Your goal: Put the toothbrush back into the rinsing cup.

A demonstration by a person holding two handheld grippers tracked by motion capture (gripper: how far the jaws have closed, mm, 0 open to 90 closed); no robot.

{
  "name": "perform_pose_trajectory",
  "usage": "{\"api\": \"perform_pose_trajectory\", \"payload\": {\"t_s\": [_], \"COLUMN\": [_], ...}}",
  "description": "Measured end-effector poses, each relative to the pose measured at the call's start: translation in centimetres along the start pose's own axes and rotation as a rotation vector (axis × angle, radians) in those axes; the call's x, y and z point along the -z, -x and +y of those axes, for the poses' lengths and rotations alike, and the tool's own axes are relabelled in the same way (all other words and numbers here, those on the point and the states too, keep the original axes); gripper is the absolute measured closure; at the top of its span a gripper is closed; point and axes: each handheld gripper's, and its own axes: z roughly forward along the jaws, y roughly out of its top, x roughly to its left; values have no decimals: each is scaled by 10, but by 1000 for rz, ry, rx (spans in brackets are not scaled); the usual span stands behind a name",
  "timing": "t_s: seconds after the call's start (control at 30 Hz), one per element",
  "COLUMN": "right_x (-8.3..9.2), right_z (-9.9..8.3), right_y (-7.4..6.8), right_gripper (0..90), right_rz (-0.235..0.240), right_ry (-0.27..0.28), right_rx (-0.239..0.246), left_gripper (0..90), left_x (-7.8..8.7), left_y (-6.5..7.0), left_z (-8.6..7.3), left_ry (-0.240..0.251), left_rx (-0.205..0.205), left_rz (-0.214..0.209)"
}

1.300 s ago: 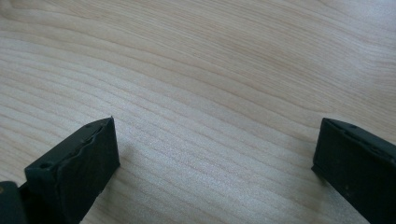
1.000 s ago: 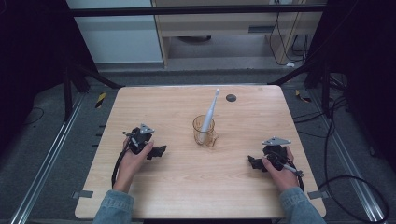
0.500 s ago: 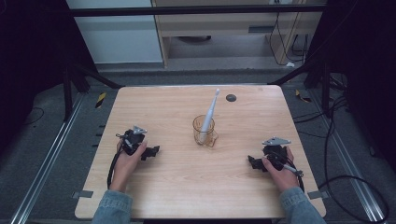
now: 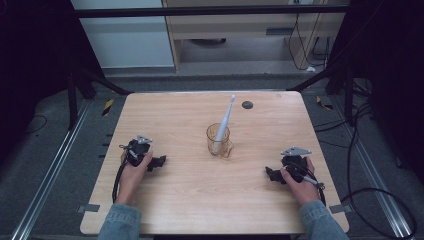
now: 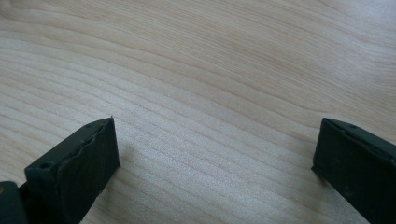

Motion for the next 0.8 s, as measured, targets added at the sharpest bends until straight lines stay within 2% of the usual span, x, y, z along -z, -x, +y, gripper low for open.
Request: {"api": "perform_pose_trajectory", "payload": {"t_s": [0.1,0.3,0.47,0.53,0.8], "right_x": [0,0,0,1,1], "right_z": [0,0,-1,-1,-1], "right_y": [0,0,0,0,-1], "right_gripper": [4,4,4,4,4], "right_rz": [0,0,-1,-2,-3], "right_ry": [0,0,1,1,1], "right_rx": [0,0,3,4,1], "left_gripper": [54,38,15,0,0], "left_x": [0,-1,-5,-7,-8], "left_y": [-3,-5,-7,-8,-9], "left_z": [-1,-1,-2,-3,-3], "left_ry": [1,10,32,56,56], "left_rx": [2,2,-3,0,1], "left_rz": [15,13,7,6,6]}}
